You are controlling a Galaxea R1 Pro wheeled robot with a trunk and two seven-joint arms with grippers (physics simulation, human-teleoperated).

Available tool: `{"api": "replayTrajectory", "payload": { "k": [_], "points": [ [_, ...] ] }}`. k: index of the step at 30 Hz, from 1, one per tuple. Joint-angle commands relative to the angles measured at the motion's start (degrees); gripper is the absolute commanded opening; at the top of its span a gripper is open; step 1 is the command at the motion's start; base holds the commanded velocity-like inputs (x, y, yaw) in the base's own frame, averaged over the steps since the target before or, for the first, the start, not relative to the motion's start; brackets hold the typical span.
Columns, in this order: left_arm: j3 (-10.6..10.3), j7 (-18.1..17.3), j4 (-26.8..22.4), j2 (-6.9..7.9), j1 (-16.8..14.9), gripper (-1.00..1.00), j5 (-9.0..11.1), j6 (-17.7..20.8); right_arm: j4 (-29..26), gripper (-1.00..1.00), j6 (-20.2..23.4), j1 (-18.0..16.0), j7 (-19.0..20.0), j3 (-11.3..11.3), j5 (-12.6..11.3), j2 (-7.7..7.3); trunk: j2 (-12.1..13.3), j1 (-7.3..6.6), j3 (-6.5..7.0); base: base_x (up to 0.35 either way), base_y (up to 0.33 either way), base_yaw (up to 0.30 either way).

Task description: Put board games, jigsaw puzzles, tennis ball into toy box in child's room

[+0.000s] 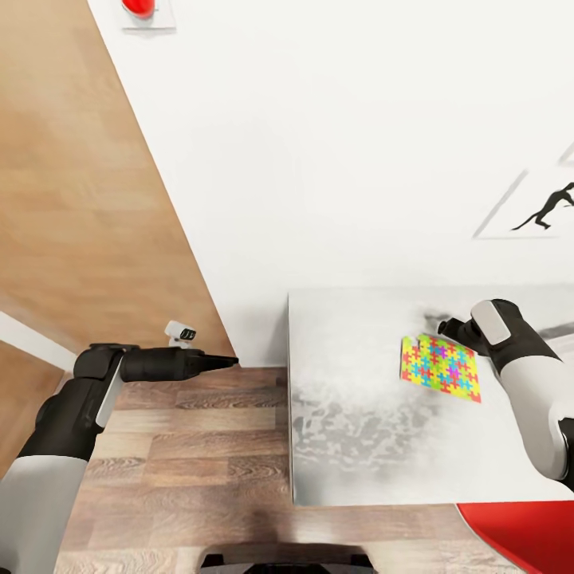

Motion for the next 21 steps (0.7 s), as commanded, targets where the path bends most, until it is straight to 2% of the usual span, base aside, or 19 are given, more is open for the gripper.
{"api": "replayTrajectory", "payload": {
  "k": [1, 21],
  "points": [
    [0.0, -0.2, 0.0, 0.02, 0.0, 1.0, 0.0, 0.6, -0.1, 1.0, 0.1, 0.0, -0.5, -0.1, -0.6, 0.0, -0.1, 0.03, -0.18, 0.0, 0.0, 0.0],
    [0.0, -0.2, 0.0, 0.02, 0.0, 1.0, 0.0, 0.6, -0.1, 1.0, -0.1, 0.1, -0.5, 0.0, -0.6, 0.0, -0.1, 0.03, -1.67, 0.0, 0.0, 0.0]
  ]
}}
